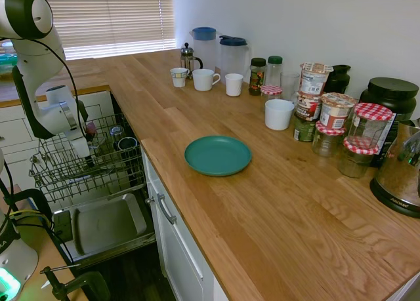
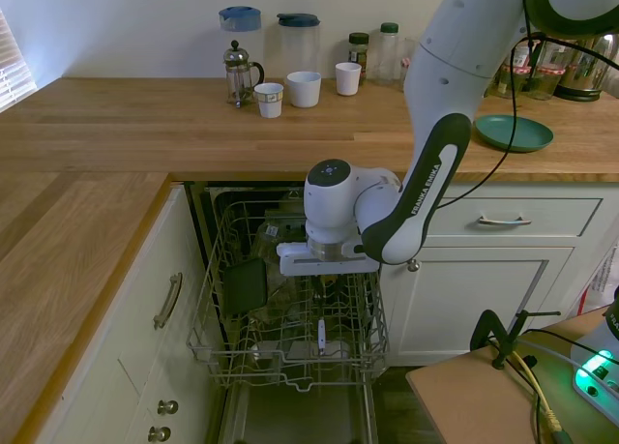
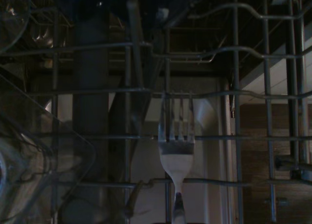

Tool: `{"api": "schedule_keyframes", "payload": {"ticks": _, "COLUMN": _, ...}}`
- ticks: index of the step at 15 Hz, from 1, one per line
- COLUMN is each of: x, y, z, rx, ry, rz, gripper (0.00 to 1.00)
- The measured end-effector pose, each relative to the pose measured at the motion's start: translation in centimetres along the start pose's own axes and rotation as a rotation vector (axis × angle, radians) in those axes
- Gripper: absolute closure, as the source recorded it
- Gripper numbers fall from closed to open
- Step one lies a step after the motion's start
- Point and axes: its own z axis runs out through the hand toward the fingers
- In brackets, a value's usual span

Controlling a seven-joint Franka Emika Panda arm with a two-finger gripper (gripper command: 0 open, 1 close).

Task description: Put the fork in the dishwasher

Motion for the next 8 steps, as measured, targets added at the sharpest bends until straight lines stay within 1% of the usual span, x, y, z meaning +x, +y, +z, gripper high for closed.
{"api": "schedule_keyframes", "payload": {"ticks": 2, "x": 0.2, "y": 0.0, "z": -1.8, "rx": 0.017, "ry": 0.000, "rz": 0.000, "gripper": 0.00}}
{"api": "schedule_keyframes", "payload": {"ticks": 3, "x": 0.4, "y": 0.1, "z": -3.2, "rx": 0.028, "ry": 0.004, "rz": 0.000, "gripper": 0.00}}
{"api": "schedule_keyframes", "payload": {"ticks": 5, "x": 0.9, "y": 0.6, "z": -6.7, "rx": 0.042, "ry": 0.016, "rz": -0.002, "gripper": 0.00}}
{"api": "schedule_keyframes", "payload": {"ticks": 8, "x": 0.9, "y": 1.4, "z": -12.7, "rx": 0.043, "ry": 0.037, "rz": -0.006, "gripper": 0.00}}
